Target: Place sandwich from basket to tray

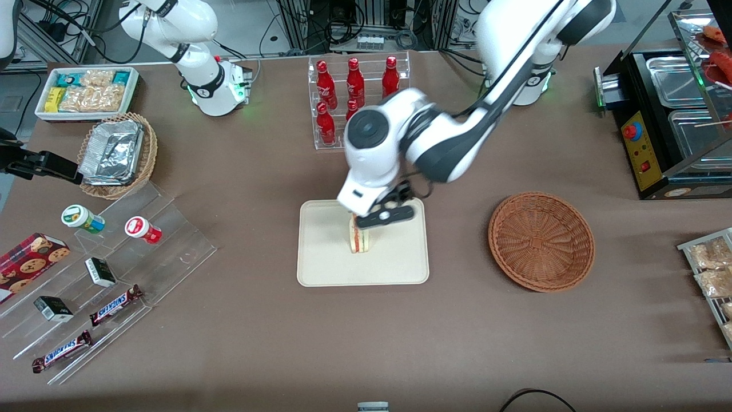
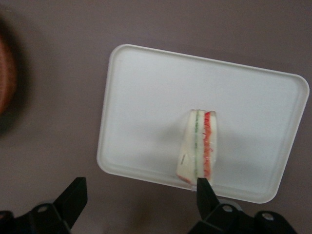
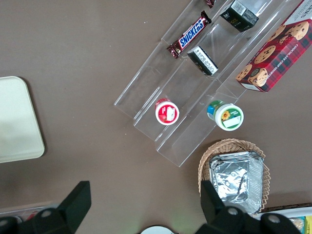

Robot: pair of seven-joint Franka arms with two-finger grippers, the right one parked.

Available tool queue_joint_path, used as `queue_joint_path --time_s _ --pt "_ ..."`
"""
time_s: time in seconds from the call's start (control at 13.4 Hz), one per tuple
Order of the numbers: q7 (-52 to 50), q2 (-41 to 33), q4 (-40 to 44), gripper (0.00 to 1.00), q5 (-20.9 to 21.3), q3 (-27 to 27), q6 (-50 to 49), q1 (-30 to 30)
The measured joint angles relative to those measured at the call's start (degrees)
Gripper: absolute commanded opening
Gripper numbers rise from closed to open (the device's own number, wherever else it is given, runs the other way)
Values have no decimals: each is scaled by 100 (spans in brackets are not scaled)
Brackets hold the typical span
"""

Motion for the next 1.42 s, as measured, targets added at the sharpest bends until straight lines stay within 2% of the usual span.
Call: queue_joint_path --time_s 0.22,0.37,0.52,1.05,1.12,1.27,1.42 --pt "276 -893 -12 99 -314 14 -636 676" --pt "899 -1370 -21 99 -585 24 -1173 1202" --pt "1549 -1689 -51 99 -647 35 -1603 1660" --pt "4086 -1974 -107 99 -726 123 -2195 3214" --pt "4412 -2012 -111 99 -827 351 -2206 3271" --pt "5186 -2157 -130 99 -1181 1155 -2214 3208" --pt "5982 -2403 -211 99 -1317 1903 -2279 3162"
